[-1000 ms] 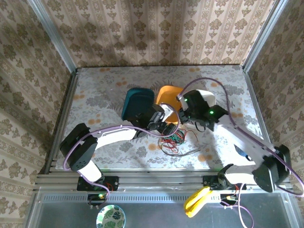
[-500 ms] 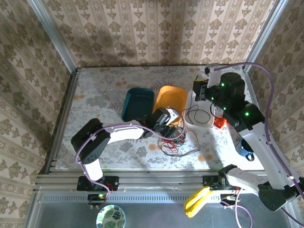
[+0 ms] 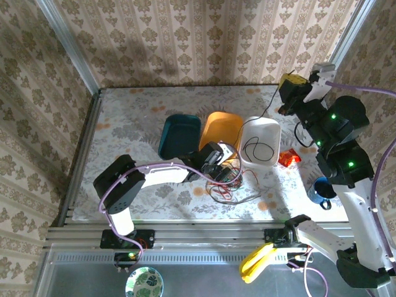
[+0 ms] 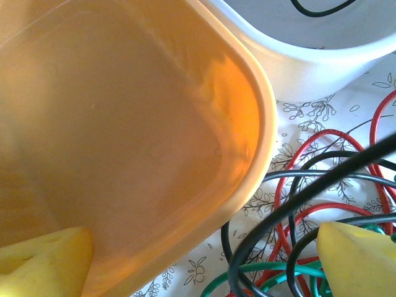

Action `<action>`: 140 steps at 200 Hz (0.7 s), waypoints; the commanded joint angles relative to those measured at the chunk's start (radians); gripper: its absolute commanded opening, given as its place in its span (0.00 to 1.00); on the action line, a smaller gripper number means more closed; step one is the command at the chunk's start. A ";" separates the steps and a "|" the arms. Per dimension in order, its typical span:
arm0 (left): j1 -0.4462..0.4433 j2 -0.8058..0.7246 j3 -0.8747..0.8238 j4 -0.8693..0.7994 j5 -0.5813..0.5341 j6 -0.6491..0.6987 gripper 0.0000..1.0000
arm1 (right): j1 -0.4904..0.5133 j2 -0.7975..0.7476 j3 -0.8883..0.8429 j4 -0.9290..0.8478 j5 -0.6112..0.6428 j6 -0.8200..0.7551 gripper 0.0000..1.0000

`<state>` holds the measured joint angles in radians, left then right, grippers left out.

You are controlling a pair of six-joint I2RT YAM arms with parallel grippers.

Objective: Untangle the cables

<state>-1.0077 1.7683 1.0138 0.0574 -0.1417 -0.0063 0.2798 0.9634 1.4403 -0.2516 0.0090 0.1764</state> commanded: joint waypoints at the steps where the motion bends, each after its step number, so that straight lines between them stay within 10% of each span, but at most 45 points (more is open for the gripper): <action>1: -0.007 0.020 -0.026 -0.022 -0.015 0.003 0.95 | -0.021 -0.004 0.003 0.107 0.083 -0.037 0.00; 140: -0.016 -0.017 -0.085 0.006 -0.046 -0.026 1.00 | -0.186 0.234 0.317 0.004 -0.063 -0.052 0.00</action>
<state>-1.0149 1.7649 0.9497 0.1127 -0.1734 -0.0067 0.1139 1.1778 1.7565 -0.1837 -0.0170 0.1051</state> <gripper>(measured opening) 0.999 0.067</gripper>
